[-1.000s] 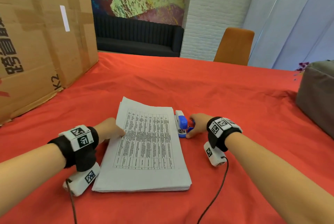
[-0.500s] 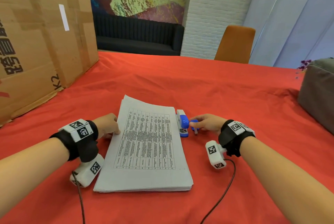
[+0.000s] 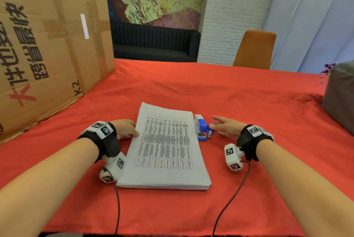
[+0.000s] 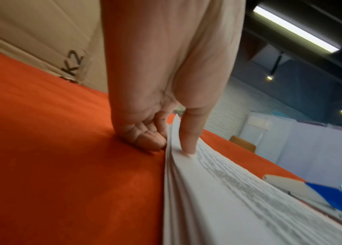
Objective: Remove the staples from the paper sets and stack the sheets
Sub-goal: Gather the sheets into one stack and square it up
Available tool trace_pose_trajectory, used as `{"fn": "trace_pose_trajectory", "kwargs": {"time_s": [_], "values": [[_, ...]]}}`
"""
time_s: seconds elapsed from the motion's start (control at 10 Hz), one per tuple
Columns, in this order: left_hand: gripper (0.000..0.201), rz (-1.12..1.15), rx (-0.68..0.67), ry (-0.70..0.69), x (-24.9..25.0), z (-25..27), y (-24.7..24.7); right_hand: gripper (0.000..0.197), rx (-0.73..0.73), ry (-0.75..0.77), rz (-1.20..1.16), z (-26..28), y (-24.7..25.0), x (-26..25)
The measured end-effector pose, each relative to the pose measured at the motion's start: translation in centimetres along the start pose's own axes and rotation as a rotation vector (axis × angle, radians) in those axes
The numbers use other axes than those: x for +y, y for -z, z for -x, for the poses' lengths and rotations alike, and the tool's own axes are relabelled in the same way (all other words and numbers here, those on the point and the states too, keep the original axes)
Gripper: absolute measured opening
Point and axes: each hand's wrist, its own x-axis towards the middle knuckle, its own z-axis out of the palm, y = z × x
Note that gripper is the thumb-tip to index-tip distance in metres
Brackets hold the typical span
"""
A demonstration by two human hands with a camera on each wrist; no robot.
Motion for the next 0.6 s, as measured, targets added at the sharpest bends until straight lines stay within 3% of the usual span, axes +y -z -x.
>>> {"fn": "trace_pose_trajectory", "kwargs": {"time_s": [0.1,0.2,0.3,0.4,0.6], "values": [[0.027,0.105,0.061,0.035,0.1,0.0,-0.8,0.071,0.034,-0.002,0.045,0.4,-0.8,-0.5],[0.045,0.104,0.119,0.05,1.1,1.1,-2.1,0.109,0.088,-0.018,0.165,1.0,-1.9,-1.0],[0.051,0.105,0.134,0.034,1.6,1.7,-2.7,0.133,0.1,-0.038,0.225,-1.1,-0.9,-0.2],[0.051,0.157,0.101,0.093,1.1,2.1,-2.2,0.145,0.083,-0.112,0.213,-3.6,0.2,0.8],[0.042,0.397,0.154,0.091,0.3,0.8,-0.9,0.129,0.112,-0.213,0.213,1.2,-2.4,-3.0]]}}
